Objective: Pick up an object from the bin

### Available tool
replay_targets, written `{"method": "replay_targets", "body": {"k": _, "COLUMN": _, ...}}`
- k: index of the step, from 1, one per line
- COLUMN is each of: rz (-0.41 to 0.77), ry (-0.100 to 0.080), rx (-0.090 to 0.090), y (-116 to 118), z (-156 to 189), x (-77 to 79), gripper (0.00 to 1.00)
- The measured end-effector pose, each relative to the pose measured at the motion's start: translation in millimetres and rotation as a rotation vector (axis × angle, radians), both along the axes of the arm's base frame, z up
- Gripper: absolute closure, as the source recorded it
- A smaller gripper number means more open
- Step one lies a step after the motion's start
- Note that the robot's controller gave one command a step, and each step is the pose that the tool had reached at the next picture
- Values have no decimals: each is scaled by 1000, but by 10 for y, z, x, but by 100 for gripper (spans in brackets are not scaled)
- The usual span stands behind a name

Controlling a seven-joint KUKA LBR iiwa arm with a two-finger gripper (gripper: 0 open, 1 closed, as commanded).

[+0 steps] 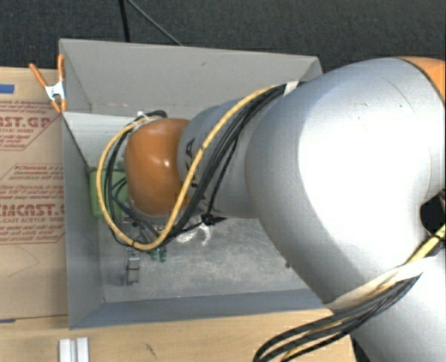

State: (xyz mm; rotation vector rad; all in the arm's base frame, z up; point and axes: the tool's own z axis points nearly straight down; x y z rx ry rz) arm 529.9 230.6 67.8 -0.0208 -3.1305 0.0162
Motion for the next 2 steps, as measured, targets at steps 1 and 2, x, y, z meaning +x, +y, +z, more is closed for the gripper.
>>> {"method": "replay_targets", "body": {"k": 1, "rz": 246, "ry": -19, "rx": 14, "y": -15, "z": 1385, "x": 243, "gripper": 0}}
{"method": "replay_targets", "body": {"k": 2, "rz": 242, "ry": -4, "rx": 11, "y": -369, "z": 239, "x": 477, "gripper": 0}}
